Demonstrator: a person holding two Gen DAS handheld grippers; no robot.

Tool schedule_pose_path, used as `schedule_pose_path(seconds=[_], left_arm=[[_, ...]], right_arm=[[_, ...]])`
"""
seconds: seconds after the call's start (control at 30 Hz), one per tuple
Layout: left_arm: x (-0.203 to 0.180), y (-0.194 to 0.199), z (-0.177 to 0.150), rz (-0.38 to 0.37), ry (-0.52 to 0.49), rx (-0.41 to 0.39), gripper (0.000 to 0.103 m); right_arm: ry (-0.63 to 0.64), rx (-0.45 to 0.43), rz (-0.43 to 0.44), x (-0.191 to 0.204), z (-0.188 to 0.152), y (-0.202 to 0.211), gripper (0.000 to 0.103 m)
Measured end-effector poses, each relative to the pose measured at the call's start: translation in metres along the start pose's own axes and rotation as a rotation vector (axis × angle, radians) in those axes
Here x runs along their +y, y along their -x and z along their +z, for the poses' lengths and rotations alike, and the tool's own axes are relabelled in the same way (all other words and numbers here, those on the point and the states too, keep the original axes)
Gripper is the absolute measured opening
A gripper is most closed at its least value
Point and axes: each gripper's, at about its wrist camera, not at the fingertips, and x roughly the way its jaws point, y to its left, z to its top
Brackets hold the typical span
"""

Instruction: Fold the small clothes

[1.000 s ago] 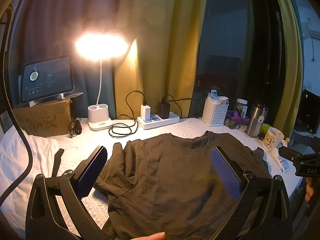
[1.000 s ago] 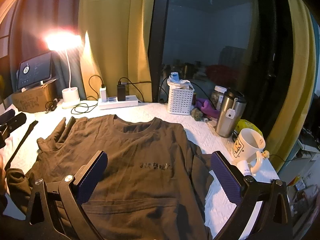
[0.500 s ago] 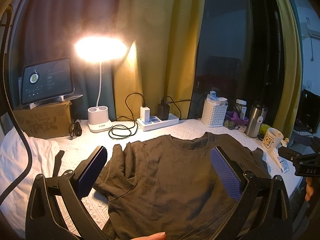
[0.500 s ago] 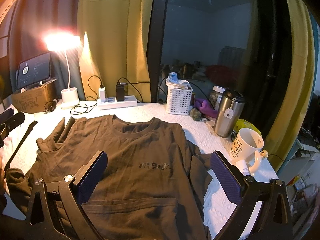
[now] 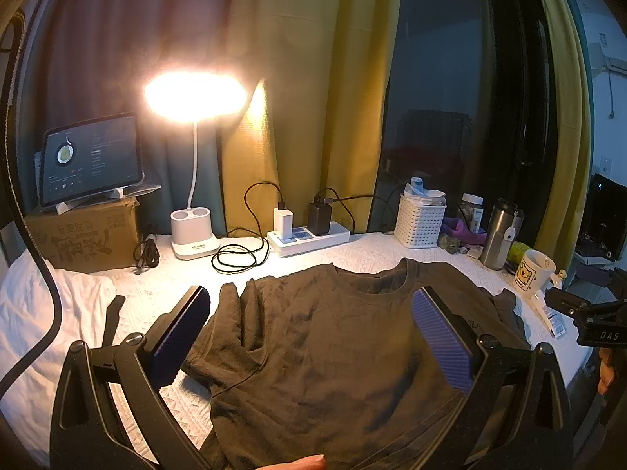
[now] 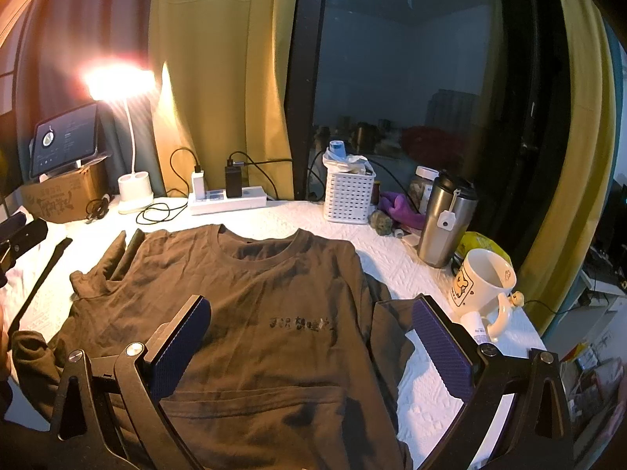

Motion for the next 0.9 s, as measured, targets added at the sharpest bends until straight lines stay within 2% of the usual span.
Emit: schedule_pose_path(seconds=[0.3,0.53,0.57,0.9], left_arm=[[-0.011,-0.017,0.004,0.005,-0.016,0.039,0.102],[-0.021,-0.042,0.001,0.041,-0.018,0.109,0.102],[-0.023,-0.046,-0.001,0.047,-0.019,0.121,0.102],[-0.035,-0.092,-0.011,0.104,-0.008,0.245,0.102]], right_arm=[[0.0,-0.007,-0.024,-0.02,-0.003,-0.008,0.103],[-0.072,0.032,-0.044,-0.061,-0.011,-0.035,0.103],[-0.067,0.015,-0.053,-0.067,-0.011,-0.037,0.103],[-0.127,0.145,-0.056,-0.112,-0.023,-0.103,0.103]])
